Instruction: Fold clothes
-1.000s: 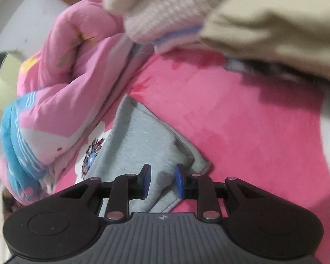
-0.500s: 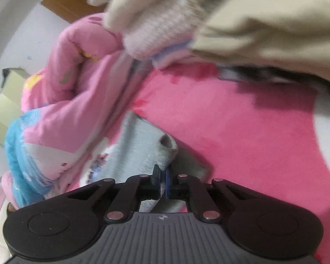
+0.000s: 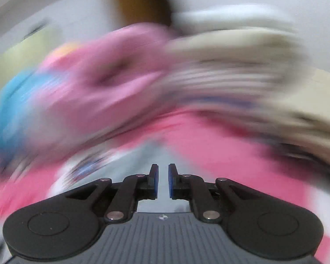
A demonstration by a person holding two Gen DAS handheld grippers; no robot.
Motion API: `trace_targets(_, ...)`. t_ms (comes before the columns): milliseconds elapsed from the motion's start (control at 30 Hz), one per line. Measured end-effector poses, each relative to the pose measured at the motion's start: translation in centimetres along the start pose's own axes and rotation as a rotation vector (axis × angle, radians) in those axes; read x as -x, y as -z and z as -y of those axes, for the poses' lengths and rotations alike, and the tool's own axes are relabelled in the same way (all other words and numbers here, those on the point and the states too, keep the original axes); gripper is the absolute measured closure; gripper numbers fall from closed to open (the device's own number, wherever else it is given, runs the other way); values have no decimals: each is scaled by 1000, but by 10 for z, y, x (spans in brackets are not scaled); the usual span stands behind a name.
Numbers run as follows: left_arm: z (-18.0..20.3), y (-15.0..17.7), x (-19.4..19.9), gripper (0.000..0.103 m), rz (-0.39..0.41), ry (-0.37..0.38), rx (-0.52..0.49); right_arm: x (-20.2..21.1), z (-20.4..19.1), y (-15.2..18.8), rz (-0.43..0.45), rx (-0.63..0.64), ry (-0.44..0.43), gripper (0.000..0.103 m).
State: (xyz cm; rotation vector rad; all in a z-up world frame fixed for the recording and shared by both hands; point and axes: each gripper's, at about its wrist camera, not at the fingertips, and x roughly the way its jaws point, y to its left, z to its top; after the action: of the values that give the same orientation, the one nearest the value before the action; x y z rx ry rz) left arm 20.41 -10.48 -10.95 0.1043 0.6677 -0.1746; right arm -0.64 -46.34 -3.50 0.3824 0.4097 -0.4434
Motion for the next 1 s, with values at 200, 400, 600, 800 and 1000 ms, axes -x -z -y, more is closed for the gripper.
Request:
trace_targets(200, 1, 1, 0, 29, 8, -7, 1, -61, -142, 53, -234, 489, -375, 96)
trace_targets(400, -2, 3, 1, 29, 20, 11, 4, -85, -23, 22, -232, 220, -161, 100)
trace_targets(600, -2, 4, 0, 29, 29, 11, 5, -69, 61, -21, -141, 152, 144, 99)
trace_targets(800, -1, 5, 0, 28, 34, 9, 5, -111, -45, -7, -291, 349, -234, 99)
trace_targets(1000, -2, 6, 0, 28, 38, 11, 3, -198, 42, -66, -276, 104, 135, 103)
